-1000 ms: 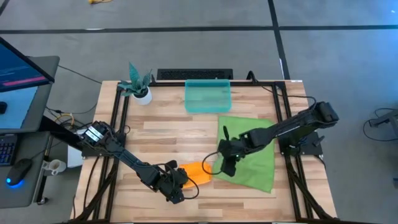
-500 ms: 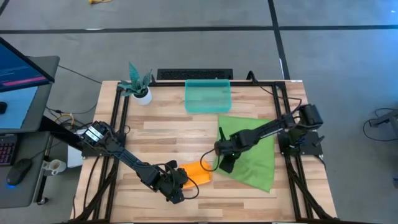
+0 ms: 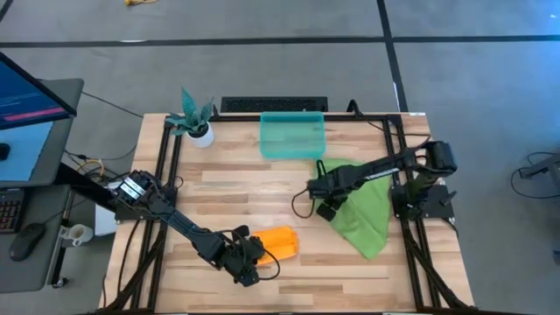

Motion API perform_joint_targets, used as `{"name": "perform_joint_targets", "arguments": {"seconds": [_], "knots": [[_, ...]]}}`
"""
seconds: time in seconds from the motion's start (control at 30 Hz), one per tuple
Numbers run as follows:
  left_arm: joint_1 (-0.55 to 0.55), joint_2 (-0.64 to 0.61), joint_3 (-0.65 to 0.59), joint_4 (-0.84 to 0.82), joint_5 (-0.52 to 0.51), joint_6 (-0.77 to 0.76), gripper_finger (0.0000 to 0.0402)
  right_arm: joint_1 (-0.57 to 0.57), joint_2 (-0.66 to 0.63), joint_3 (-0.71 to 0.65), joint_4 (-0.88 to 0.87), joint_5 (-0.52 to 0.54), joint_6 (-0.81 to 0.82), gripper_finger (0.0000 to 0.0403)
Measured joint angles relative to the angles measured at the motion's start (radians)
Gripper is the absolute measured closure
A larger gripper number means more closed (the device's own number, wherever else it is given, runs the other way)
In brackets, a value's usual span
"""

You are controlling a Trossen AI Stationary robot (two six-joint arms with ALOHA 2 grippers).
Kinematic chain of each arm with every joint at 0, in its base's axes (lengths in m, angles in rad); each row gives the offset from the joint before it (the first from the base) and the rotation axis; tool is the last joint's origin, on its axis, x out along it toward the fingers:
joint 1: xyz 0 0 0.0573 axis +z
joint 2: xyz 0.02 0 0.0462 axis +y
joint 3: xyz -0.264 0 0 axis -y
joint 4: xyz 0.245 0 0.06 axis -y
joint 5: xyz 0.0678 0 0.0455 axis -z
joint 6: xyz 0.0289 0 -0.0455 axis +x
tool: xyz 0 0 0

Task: Roll microfiber towels into tight, uniform cylinder then place into a basket
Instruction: Roll the orange towel

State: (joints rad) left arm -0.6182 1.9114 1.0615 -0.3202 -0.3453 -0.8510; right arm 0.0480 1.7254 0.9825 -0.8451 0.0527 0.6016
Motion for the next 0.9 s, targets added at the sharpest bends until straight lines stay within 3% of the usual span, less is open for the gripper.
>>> {"name": "perform_joint_targets", "arguments": {"seconds": [0.2,0.37,0.47,0.67,0.9], "knots": [[0.002,0.0,0.0,0.0,0.001,-0.001,0.0401,0.138,-0.155,0.002,0.091,0.028,0.086,0.0285],[0.002,0.0,0.0,0.001,0.001,-0.001,0.0401,0.295,-0.209,0.004,0.347,0.128,0.101,0.0285],[0.002,0.0,0.0,0.001,0.001,-0.004,0.0401,0.372,-0.168,0.005,0.545,0.191,0.056,0.0285],[0.003,0.0,0.0,0.001,0.003,-0.006,0.0401,0.415,-0.032,0.005,0.852,0.177,-0.012,0.0297],[0.003,0.0,0.0,0.001,0.005,-0.009,0.0401,0.394,0.068,0.005,0.986,0.076,-0.049,0.0391]]}}
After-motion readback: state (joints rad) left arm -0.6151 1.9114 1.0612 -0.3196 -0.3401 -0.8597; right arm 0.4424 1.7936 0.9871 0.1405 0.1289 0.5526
